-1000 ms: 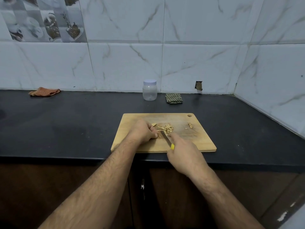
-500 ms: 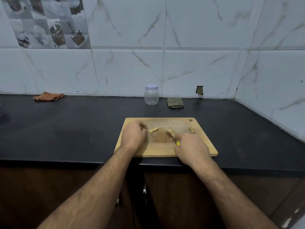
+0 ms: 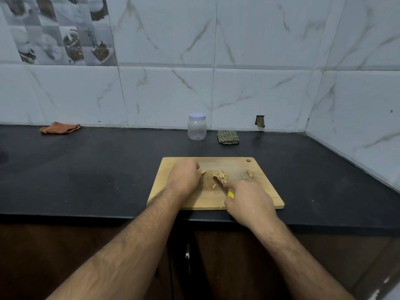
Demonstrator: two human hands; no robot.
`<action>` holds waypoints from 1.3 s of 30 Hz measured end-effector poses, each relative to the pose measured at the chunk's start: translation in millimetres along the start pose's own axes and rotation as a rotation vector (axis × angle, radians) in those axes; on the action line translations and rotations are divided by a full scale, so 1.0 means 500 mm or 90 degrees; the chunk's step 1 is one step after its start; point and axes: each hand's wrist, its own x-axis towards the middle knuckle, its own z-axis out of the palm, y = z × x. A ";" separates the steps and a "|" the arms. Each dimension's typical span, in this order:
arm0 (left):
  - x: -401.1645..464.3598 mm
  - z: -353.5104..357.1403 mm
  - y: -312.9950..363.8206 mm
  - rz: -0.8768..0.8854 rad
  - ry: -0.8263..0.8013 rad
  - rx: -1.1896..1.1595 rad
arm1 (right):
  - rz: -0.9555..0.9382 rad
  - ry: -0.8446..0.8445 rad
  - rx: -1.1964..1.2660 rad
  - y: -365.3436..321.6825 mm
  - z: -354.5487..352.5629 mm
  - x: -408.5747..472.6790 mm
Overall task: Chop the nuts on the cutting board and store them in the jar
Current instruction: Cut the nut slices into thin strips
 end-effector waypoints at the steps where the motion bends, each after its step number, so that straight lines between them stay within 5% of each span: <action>1: 0.000 0.001 0.003 -0.006 -0.004 0.018 | -0.011 -0.005 0.003 -0.004 0.001 0.000; 31: 0.012 -0.029 0.015 -0.097 -0.047 -0.053 | 0.014 -0.047 -0.011 -0.031 -0.001 0.031; 39: -0.001 -0.041 0.030 -0.165 -0.152 -0.223 | 0.037 -0.067 0.023 -0.022 -0.008 0.036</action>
